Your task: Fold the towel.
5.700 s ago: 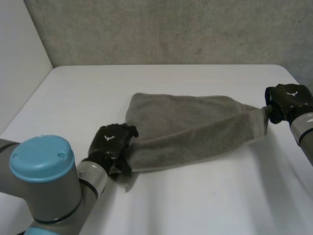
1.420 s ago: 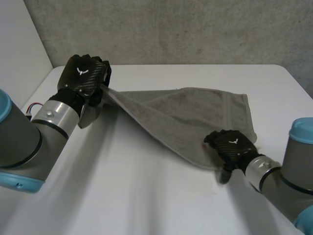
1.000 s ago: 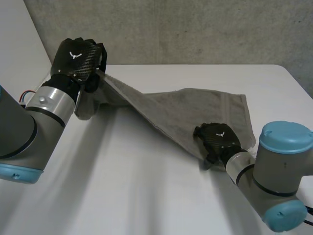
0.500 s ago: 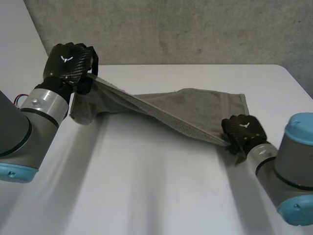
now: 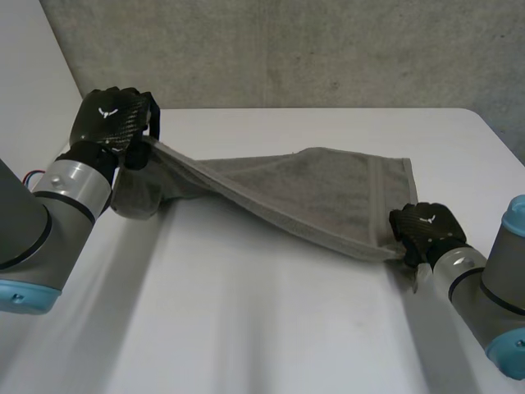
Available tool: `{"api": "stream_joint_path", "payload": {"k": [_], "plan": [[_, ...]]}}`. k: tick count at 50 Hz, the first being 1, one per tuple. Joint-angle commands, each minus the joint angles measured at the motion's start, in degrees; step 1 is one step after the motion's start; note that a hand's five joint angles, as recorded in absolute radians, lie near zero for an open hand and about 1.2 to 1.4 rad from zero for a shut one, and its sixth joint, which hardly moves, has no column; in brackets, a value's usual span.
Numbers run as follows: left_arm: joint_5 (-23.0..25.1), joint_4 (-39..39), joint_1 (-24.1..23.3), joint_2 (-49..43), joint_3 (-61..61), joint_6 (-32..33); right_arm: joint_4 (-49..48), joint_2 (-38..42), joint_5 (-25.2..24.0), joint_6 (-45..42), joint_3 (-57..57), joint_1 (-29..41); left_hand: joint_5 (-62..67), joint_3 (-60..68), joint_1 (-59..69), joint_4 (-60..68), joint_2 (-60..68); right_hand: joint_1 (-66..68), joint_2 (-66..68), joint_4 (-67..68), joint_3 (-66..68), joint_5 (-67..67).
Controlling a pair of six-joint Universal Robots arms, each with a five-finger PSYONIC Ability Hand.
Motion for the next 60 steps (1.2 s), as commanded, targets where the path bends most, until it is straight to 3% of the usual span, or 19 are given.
{"api": "stream_joint_path", "payload": {"k": [1,3,5,9,14,15,19,28,32,41,49,52,54,57,60], "plan": [[0.1,0.0,0.0,-0.2,-0.5,0.0,1.5,0.1,-0.4,0.0,0.3,-0.2,11.3,10.3,13.6,10.2,10.2,6.9,6.0,6.3,6.6,6.8],[0.1,0.0,0.1,-0.4,-1.0,-0.1,3.5,-1.2,-0.9,-0.1,0.2,-0.2,11.3,10.3,13.6,10.2,10.2,31.1,30.2,30.5,30.9,31.0],[0.1,0.0,0.3,-0.4,-1.4,0.0,4.7,-2.7,-1.1,-0.1,-0.1,-0.3,11.3,10.3,13.6,10.2,10.2,37.2,36.3,36.6,37.0,37.1],[0.3,-0.1,1.5,-0.4,-2.4,0.5,6.0,-7.1,-2.0,-0.3,-0.8,-2.1,11.3,10.3,13.6,10.2,10.2,37.3,36.3,36.7,37.0,37.1],[0.9,-0.4,2.7,0.4,-3.6,0.9,8.2,-22.9,-7.0,-1.2,-3.1,-7.6,11.3,10.3,13.6,10.2,10.2,37.3,36.3,36.7,37.0,37.1],[0.9,-0.7,2.7,1.3,-4.2,0.9,8.2,-22.9,-7.0,-1.2,-3.1,-7.6,11.3,10.3,13.6,10.2,10.2,37.3,36.3,36.7,37.0,37.1],[1.1,-2.1,2.9,5.9,-6.0,1.0,16.6,-30.1,-10.7,-1.9,-8.2,-8.9,11.3,10.3,13.6,10.2,10.2,37.3,36.3,36.7,37.0,37.1],[5.7,-4.4,3.9,10.9,-10.0,5.2,31.0,-30.8,-18.8,-7.4,-14.1,-14.1,11.3,10.3,13.6,10.2,10.2,37.3,36.3,36.7,37.0,37.1],[7.5,-5.0,4.2,10.2,-12.3,9.5,33.1,-26.6,-19.3,-12.5,-14.9,-15.5,11.3,10.3,13.6,10.2,10.2,37.3,36.3,36.7,37.0,37.1],[7.5,-7.6,4.4,3.0,-11.5,14.3,36.1,-18.8,-18.6,-13.8,-16.5,-15.2,11.3,10.3,13.6,10.2,10.2,37.3,36.3,36.7,37.0,37.1],[7.4,-6.3,4.6,-7.2,-1.3,15.9,35.9,-7.1,-18.4,-13.4,-23.5,-14.9,11.3,10.3,13.6,10.2,10.2,37.3,36.3,36.7,37.0,37.1],[7.4,-5.0,3.7,-13.6,5.5,15.9,35.3,-1.1,-16.1,-13.2,-28.4,-14.7,11.3,10.3,13.6,10.2,10.2,37.3,36.3,36.7,37.0,37.1],[6.9,-3.5,3.2,-21.0,13.7,15.9,33.3,6.0,-11.1,-12.9,-34.2,-11.9,11.3,10.3,13.6,10.2,10.2,37.3,36.3,36.7,37.0,37.1],[6.8,-3.3,2.5,-24.9,18.2,16.0,29.1,12.4,-7.0,-12.9,-39.1,-8.8,11.3,10.3,13.6,10.2,10.2,37.3,36.3,36.7,37.0,37.1],[6.9,-2.8,1.5,-32.4,26.3,16.8,26.0,14.9,-5.3,-12.9,-40.5,-7.7,11.3,10.3,13.6,10.2,10.2,37.3,36.3,36.7,37.0,37.1]]}}
